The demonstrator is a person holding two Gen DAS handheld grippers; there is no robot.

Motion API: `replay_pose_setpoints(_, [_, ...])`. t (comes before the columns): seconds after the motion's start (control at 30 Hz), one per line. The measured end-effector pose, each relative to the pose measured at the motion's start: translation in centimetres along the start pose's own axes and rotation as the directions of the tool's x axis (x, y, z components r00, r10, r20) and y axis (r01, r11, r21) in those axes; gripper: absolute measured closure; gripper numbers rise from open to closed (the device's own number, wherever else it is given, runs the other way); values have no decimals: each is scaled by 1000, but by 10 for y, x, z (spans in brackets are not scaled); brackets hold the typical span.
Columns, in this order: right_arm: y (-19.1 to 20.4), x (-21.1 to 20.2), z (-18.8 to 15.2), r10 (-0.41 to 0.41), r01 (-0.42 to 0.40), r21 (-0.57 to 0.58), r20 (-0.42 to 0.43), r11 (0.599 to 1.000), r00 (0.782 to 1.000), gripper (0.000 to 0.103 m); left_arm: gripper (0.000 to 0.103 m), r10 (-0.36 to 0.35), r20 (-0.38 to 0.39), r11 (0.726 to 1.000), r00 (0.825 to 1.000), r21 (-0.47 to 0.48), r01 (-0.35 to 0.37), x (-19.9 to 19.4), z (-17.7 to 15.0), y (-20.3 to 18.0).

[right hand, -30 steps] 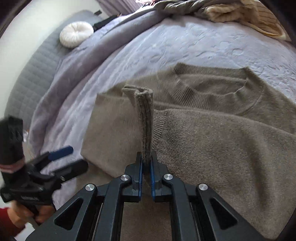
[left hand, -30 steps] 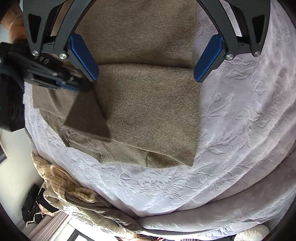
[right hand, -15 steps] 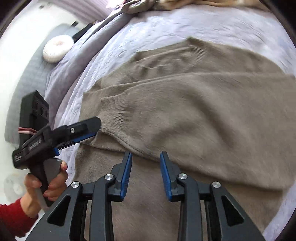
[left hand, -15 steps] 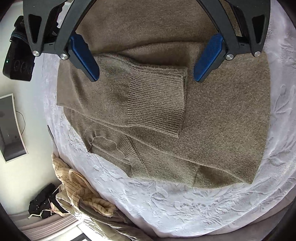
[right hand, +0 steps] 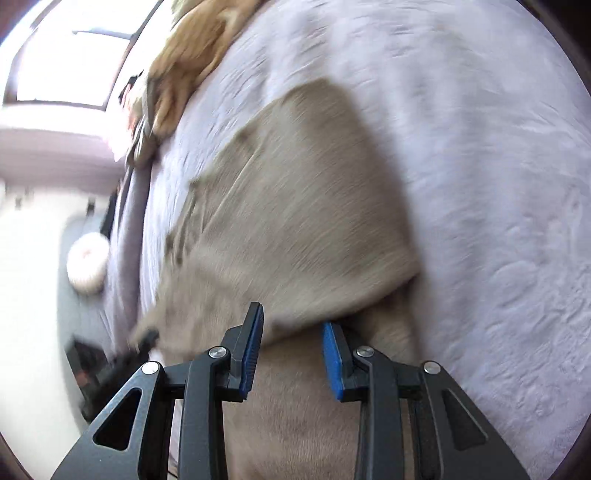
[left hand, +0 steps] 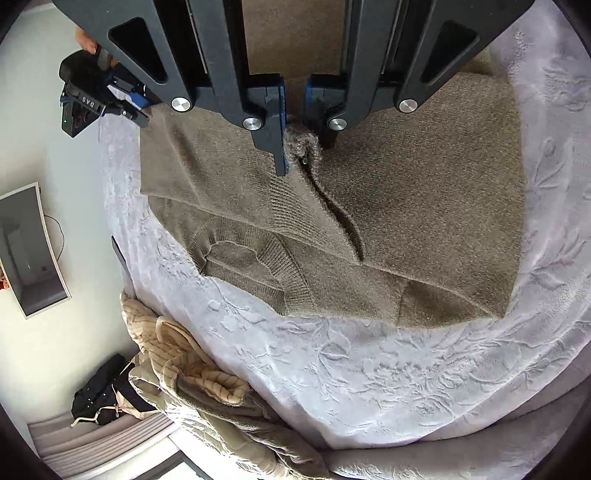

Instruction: Fold small clothes

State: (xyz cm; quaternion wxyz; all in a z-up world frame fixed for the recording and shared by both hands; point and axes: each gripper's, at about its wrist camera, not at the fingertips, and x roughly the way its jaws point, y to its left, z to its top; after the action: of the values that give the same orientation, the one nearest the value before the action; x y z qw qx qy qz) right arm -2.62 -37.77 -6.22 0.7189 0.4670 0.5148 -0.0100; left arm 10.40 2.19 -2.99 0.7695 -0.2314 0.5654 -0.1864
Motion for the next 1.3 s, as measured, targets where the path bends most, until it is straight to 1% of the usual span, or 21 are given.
replay_pose_setpoints(0.03, [-5,-3,4,12,-13,40,27,999,1000,77,96,-2,5,1000,1000,-3,2,-3,0,0])
replay_pose_setpoints(0.07, [-7,-8,9,23,-26,54,62,998,998,94,96,-4,11,1000,1000,-2,4,-6,0,1])
replay_pose_setpoints(0.1, [-2,-11,12,17,-20,28,80,999,997,95,96,-5,19,1000,1000,2,5,-9,-1,1])
replay_pose_setpoints(0.17, [16,-18,16,1,7,-90,93,996,996,95,96,10,30,1000,999,13,-11,-12,-5,5])
replay_pose_setpoints(0.23, [29,-13,12,-25,38,-178,71,983,997,95,96,37,18,999,999,5,-37,-8,-10,14])
replay_pose_setpoints(0.3, [26,0,6,-79,80,-212,12,974,997,94,96,50,-19,998,999,-35,-50,3,-18,30])
replay_pose_setpoints(0.37, [13,10,-1,-129,116,-188,-55,975,990,91,96,53,-50,997,997,-54,-56,11,-24,41])
replay_pose_setpoints(0.4, [10,7,-5,-130,117,-186,-57,975,990,91,96,49,-49,997,998,-51,-52,11,-26,43])
replay_pose_setpoints(0.5, [7,-24,-9,-123,129,-207,40,970,992,75,96,54,-37,998,998,-37,-56,11,-27,41])
replay_pose_setpoints(0.53, [3,-36,-5,-103,114,-190,68,975,992,62,96,59,-38,998,998,-36,-60,12,-27,40])
replay_pose_setpoints(0.57, [-7,-48,-1,-82,95,-163,86,982,993,57,96,63,-39,997,997,-36,-64,14,-27,40])
replay_pose_setpoints(0.63, [-24,-50,14,-60,66,-78,78,995,995,57,96,70,-41,997,997,-32,-71,14,-27,38])
replay_pose_setpoints(0.73, [-43,-28,32,21,-22,25,15,999,1000,58,96,83,-46,996,995,-15,-84,16,-26,35])
replay_pose_setpoints(0.8, [-49,-9,36,78,-74,66,-51,995,996,85,96,99,-50,995,994,-3,-100,16,-24,31])
replay_pose_setpoints(0.87, [-42,-1,38,41,-38,43,-82,998,996,87,96,104,-39,995,994,14,-103,13,-23,24])
replay_pose_setpoints(1.0, [-11,-26,44,-14,12,-119,-19,993,1000,88,96,83,-24,994,996,69,-81,12,-20,8])
replay_pose_setpoints(1.03, [-8,-26,45,-42,38,-151,-24,988,999,88,96,96,-29,993,995,76,-94,15,-21,8])
replay_pose_setpoints(1.1, [-11,-16,47,-130,121,-188,-37,975,991,95,96,125,-47,990,991,76,-122,20,-25,16])
replay_pose_setpoints(1.13, [-14,-10,48,-170,159,-202,-38,966,985,95,96,116,-56,992,992,61,-113,21,-27,23])
replay_pose_setpoints(1.2, [-24,-3,49,-154,143,-172,-50,975,987,95,96,60,-55,998,997,25,-59,17,-32,35])
replay_pose_setpoints(1.3, [-25,-4,49,-150,141,-169,-40,975,988,95,95,63,-64,997,996,37,-61,11,-38,38])
